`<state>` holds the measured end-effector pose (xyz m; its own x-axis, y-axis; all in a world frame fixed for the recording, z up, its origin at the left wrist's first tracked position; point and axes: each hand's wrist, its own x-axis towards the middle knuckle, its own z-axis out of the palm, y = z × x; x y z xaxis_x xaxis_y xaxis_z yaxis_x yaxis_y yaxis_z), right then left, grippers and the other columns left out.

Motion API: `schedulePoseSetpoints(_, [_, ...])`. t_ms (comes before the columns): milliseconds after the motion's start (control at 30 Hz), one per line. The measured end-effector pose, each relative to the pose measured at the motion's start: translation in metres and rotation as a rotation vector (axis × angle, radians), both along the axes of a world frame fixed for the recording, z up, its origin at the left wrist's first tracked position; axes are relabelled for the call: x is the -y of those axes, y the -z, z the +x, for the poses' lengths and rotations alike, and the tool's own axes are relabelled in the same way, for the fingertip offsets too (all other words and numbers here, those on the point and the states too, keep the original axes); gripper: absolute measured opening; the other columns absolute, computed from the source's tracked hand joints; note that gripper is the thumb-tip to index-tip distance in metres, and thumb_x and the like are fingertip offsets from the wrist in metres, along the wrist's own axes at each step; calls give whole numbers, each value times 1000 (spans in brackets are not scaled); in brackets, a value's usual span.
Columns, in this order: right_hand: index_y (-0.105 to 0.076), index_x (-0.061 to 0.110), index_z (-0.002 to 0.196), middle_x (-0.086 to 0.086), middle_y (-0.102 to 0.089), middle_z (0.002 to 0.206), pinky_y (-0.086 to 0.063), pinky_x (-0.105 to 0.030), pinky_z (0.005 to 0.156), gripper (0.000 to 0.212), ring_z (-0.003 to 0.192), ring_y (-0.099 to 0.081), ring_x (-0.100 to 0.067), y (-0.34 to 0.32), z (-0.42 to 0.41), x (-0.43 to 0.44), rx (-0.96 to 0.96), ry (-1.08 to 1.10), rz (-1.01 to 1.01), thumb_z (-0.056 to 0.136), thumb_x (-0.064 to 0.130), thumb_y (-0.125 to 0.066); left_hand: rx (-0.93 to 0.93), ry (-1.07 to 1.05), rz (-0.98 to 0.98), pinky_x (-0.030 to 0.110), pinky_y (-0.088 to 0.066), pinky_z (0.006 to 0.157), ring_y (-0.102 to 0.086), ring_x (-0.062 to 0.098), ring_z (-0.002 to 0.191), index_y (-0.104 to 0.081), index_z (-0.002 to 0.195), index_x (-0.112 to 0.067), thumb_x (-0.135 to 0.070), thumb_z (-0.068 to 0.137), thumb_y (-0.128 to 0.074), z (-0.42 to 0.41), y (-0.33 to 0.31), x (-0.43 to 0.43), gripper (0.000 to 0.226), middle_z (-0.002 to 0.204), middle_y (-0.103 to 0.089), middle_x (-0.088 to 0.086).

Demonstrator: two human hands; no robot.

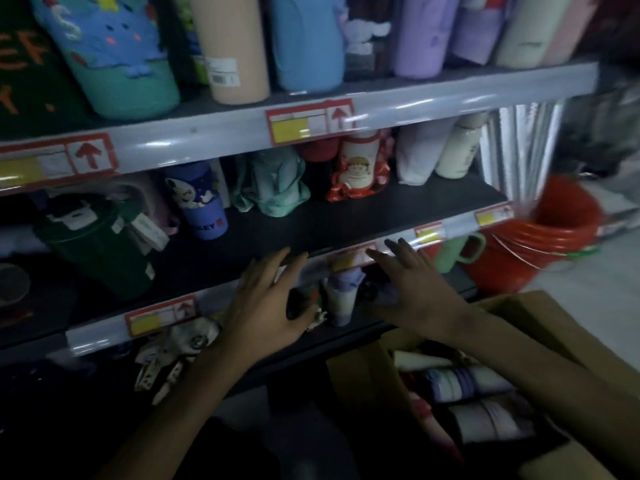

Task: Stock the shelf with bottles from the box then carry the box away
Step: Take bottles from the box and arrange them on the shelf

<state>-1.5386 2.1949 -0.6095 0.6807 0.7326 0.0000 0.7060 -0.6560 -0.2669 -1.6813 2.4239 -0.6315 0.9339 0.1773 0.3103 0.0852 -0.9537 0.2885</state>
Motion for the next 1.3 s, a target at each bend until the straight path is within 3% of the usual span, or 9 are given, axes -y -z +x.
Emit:
schedulePoseSetpoints(167, [-28, 25, 159, -13, -31, 160, -26, -51, 121, 112, 151, -26, -34, -3, -3, 83, 4, 60, -88, 65, 85, -42, -29, 171, 71, 47, -41, 109, -49, 30, 134, -39, 155, -22, -63, 87, -56, 22, 5, 53, 80, 157, -40, 4])
schedulePoseSetpoints(267, [-23, 23, 159, -12, -31, 158, -31, -46, 120, 110, 149, -30, -32, 5, 0, 131, -25, 96, -205, 68, 82, -37, -130, 232, 83, 47, -36, 115, -33, 26, 148, -26, 159, -31, -72, 87, -44, 36, 15, 92, 85, 165, -24, -3])
schedulePoseSetpoints(400, [-20, 24, 161, -12, -25, 161, -28, -41, 122, 96, 151, -26, -31, 32, -1, 186, -107, 168, -321, 85, 66, -62, -268, 372, 60, 46, -28, 119, -20, 24, 152, -13, 161, -36, -72, 89, -43, 55, 43, 145, 86, 167, -13, -4])
schedulePoseSetpoints(600, [-32, 25, 158, -8, -43, 153, -34, -33, 115, 78, 140, -43, -26, 63, -2, 237, -400, 236, -364, 92, 47, -68, -400, 504, 12, 42, -37, 110, -37, 19, 143, -29, 155, -42, -59, 88, -53, 85, 99, 209, 73, 156, -35, -10])
schedulePoseSetpoints(767, [-41, 18, 149, -12, -50, 142, -47, -43, 105, 73, 128, -55, -33, 94, 1, 267, -433, 315, -466, 91, 53, -67, -453, 539, 87, 38, -40, 102, -46, 20, 134, -31, 155, -40, -52, 88, -61, 121, 145, 249, 74, 150, -44, -6])
schedulePoseSetpoints(867, [-46, 14, 144, -13, -50, 143, -45, -43, 107, 66, 132, -52, -34, 109, 0, 284, -429, 310, -500, 92, 49, -65, -516, 551, 211, 43, -42, 103, -44, 26, 135, -26, 158, -34, -52, 87, -57, 153, 176, 274, 79, 150, -43, 1])
schedulePoseSetpoints(1000, [-48, 16, 143, -14, -50, 143, -49, -41, 101, 55, 130, -53, -34, 116, 5, 293, -384, 327, -509, 95, 39, -62, -450, 562, 466, 50, -43, 98, -50, 36, 128, -37, 155, -23, -43, 81, -65, 199, 204, 303, 81, 144, -49, 14])
schedulePoseSetpoints(1200, [-50, 12, 139, -14, -54, 140, -50, -39, 97, 45, 128, -56, -33, 115, 5, 302, -374, 335, -511, 97, 26, -58, -457, 520, 712, 66, -14, 118, -12, 42, 153, -11, 161, -24, -41, 94, -60, 266, 212, 342, 85, 166, -13, 19])
schedulePoseSetpoints(1300, [-38, 13, 149, -13, -52, 144, -51, -41, 101, 55, 129, -55, -34, 109, 3, 317, -453, 356, -507, 98, 23, -58, -467, 559, 756, 60, -16, 120, -16, 41, 152, -13, 161, -20, -47, 95, -56, 282, 217, 357, 83, 165, -15, 22])
